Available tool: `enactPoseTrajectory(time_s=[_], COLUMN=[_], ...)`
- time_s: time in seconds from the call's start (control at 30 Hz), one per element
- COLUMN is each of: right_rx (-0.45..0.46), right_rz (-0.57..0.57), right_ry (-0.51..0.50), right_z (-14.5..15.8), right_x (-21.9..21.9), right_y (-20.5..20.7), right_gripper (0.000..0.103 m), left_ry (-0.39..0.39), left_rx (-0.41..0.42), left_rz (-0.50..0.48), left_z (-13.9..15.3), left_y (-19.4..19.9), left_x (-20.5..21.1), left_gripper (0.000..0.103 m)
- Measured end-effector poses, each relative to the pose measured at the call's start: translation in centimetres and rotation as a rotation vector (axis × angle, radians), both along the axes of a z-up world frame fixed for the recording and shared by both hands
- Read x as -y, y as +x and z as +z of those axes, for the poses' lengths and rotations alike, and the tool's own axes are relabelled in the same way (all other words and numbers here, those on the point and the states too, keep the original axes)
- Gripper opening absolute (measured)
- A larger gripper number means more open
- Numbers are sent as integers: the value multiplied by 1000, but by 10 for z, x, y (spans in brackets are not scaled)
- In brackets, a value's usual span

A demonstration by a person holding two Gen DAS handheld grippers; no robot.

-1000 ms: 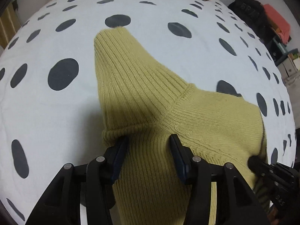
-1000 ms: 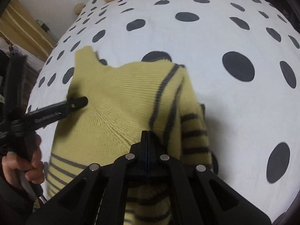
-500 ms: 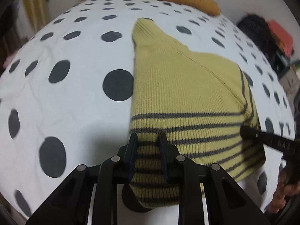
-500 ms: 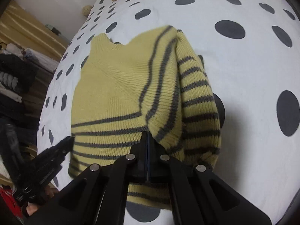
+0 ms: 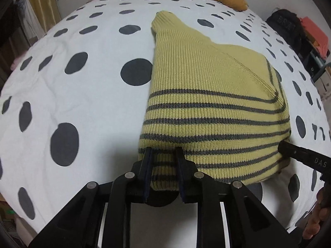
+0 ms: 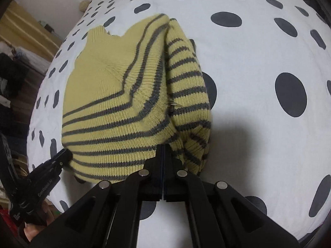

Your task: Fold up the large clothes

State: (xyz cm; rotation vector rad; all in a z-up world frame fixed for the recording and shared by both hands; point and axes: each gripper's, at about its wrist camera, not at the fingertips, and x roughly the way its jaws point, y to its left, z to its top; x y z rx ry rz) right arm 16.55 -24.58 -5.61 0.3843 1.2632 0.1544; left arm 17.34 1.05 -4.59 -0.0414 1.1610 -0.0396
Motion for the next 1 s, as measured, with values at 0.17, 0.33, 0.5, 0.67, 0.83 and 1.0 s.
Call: enactPoseTrajectory(time_s=[0.17,0.33,0.5,0.67,0.83,1.0], right_rx=[-1,-60,-53,-57,-102,-149], right_rz=[6,53,78,46,20,19], right_ry=[-110,-172,-229,-160,-135,-204], right_z=[38,1,-1,17,27,42], right_x=[-24,-53,-63,-59,-55,-63], right_y=[-14,-12,-11,-27,-58,-82], right_gripper=[3,0,0,4,5,48], left_ry=[43,80,74,46,41,29], left_rx=[-1,-57,-57,-65,-64,-79], left_rz=[48,33,32,40,50,82], left_z=[25,-2,3,15,35,60], left_y=[-18,-21,-20,-24,-39,-64], left_x=[-4,-1,-3,-6,-5,-3], left_gripper=[37,46,46,46,49,67])
